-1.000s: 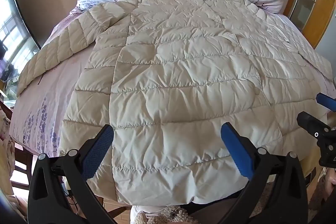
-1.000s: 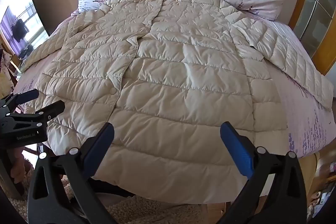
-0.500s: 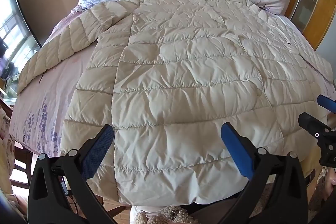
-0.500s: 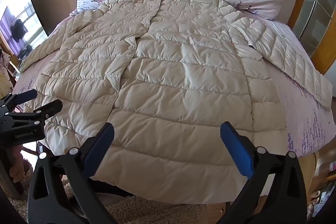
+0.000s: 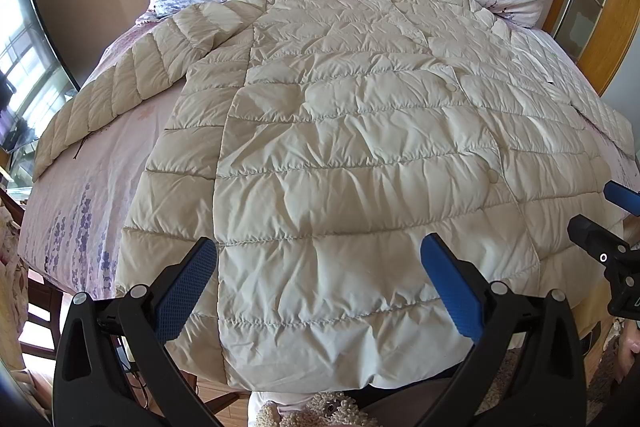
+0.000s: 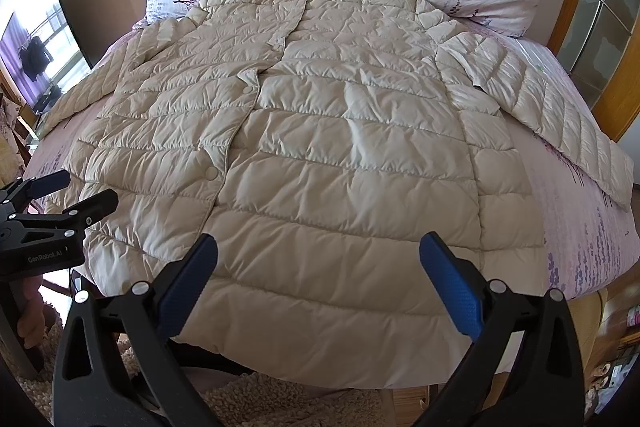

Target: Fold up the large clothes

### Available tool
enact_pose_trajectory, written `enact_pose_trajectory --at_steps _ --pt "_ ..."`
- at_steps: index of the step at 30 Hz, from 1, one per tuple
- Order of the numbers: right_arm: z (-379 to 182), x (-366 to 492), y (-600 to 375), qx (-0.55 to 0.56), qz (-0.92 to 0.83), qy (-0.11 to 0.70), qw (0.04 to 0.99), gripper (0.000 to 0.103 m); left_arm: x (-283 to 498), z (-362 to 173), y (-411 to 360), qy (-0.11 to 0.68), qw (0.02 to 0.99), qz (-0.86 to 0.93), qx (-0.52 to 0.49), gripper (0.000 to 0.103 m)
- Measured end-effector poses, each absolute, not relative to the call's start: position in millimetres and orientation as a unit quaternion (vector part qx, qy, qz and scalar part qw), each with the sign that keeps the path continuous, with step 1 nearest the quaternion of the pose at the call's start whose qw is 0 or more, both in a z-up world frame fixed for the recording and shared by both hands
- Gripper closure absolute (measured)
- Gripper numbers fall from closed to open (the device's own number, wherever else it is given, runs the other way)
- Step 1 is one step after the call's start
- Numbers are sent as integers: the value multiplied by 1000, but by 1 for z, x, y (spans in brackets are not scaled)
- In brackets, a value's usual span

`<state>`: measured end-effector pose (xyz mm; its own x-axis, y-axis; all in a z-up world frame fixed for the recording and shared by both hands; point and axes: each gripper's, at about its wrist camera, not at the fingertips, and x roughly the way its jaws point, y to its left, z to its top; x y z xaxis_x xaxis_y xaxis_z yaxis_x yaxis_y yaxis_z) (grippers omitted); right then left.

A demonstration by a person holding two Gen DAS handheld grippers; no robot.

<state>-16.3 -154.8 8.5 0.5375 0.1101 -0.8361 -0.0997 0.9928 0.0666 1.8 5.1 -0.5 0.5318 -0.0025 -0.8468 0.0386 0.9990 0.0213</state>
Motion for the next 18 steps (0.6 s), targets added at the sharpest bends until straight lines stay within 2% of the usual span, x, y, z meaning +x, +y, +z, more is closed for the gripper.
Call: enact_pose_trajectory --at_steps 18 --pt "7 -16 -156 6 60 478 877 2 2 0 6 484 875 -12 18 1"
